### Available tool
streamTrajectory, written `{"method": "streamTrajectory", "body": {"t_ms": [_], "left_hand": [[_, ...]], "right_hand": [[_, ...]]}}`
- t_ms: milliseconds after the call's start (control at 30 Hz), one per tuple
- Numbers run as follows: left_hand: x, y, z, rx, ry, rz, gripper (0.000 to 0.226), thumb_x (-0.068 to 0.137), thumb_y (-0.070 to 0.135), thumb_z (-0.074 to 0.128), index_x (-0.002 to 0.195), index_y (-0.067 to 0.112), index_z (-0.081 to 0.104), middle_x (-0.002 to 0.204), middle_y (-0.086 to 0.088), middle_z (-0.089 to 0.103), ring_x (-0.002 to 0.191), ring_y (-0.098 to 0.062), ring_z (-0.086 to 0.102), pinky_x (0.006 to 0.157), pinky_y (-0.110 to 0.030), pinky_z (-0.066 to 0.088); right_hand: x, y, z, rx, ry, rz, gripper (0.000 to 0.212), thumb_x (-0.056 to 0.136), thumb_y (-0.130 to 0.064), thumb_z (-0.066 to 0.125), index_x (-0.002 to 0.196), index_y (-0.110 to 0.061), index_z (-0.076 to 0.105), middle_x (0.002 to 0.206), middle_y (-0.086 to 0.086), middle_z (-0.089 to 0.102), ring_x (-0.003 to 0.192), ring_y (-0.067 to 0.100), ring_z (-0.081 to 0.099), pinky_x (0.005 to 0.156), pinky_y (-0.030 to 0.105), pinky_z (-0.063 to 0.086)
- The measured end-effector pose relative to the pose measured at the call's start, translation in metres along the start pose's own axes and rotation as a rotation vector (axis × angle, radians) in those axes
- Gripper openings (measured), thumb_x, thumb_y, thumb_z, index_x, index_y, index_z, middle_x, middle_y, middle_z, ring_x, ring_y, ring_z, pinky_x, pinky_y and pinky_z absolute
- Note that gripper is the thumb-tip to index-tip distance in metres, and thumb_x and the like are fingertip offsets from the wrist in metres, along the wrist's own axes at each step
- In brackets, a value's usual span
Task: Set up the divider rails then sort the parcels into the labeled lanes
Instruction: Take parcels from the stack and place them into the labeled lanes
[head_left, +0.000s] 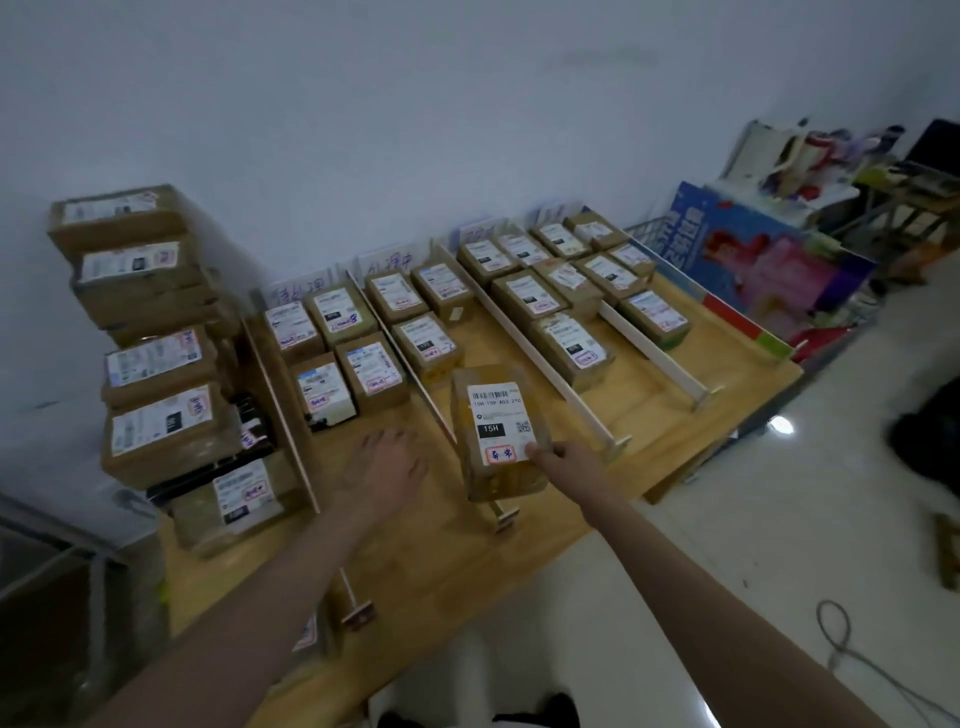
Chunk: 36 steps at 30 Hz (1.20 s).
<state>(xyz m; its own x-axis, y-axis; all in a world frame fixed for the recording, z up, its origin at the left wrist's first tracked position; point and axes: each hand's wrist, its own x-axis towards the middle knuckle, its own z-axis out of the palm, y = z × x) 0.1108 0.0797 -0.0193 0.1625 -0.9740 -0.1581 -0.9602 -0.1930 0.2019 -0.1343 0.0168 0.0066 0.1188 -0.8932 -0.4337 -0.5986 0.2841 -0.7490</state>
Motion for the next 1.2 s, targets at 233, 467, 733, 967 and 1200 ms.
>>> {"method": "streamTrajectory", "body": {"t_ms": [233, 467, 733, 967, 1200], "left_hand": [[0.033, 0.128, 0.029, 0.035, -0.035, 0.043, 0.053, 0.102, 0.044, 0.037, 0.147, 0.016, 0.043, 0.148, -0.005, 0.044, 0.134, -0.026, 0.043, 0.113, -0.039, 0.029], [0.069, 0.244, 0.045, 0.033, -0.035, 0.114, 0.048, 0.101, 0.045, 0.037, 0.139, 0.017, 0.049, 0.139, -0.004, 0.051, 0.127, -0.024, 0.048, 0.109, -0.037, 0.033], [0.12, 0.321, 0.041, 0.042, -0.006, 0.165, 0.043, 0.099, 0.045, 0.039, 0.126, 0.016, 0.056, 0.127, -0.003, 0.057, 0.116, -0.022, 0.055, 0.1, -0.037, 0.04], [0.199, 0.371, 0.055, 0.052, -0.013, 0.176, 0.039, 0.1, 0.044, 0.04, 0.121, 0.015, 0.054, 0.123, -0.005, 0.057, 0.111, -0.022, 0.056, 0.094, -0.036, 0.045], [0.292, 0.414, 0.072, -0.011, -0.017, 0.128, 0.036, 0.097, 0.045, 0.039, 0.115, 0.019, 0.058, 0.117, -0.001, 0.059, 0.107, -0.021, 0.056, 0.092, -0.036, 0.045]], "right_hand": [[0.024, 0.062, -0.1, 0.02, 0.122, 0.035, 0.035, 0.096, -0.038, 0.06, 0.102, -0.004, 0.069, 0.097, 0.007, 0.069, 0.089, 0.02, 0.063, 0.077, 0.035, 0.052], [0.051, 0.115, -0.198, 0.008, 0.169, 0.08, 0.035, 0.095, -0.038, 0.062, 0.106, -0.005, 0.067, 0.098, 0.004, 0.067, 0.088, 0.018, 0.063, 0.073, 0.03, 0.053], [0.089, 0.14, -0.276, 0.028, 0.206, 0.118, 0.036, 0.096, -0.039, 0.059, 0.111, -0.006, 0.065, 0.106, 0.007, 0.066, 0.092, 0.02, 0.061, 0.068, 0.026, 0.047], [0.166, 0.146, -0.331, 0.032, 0.202, 0.104, 0.035, 0.097, -0.038, 0.058, 0.107, -0.006, 0.068, 0.102, 0.009, 0.069, 0.094, 0.022, 0.065, 0.076, 0.034, 0.057], [0.252, 0.136, -0.394, 0.03, 0.158, 0.091, 0.033, 0.097, -0.035, 0.058, 0.101, -0.005, 0.07, 0.097, 0.009, 0.07, 0.089, 0.022, 0.066, 0.074, 0.035, 0.053]]}}
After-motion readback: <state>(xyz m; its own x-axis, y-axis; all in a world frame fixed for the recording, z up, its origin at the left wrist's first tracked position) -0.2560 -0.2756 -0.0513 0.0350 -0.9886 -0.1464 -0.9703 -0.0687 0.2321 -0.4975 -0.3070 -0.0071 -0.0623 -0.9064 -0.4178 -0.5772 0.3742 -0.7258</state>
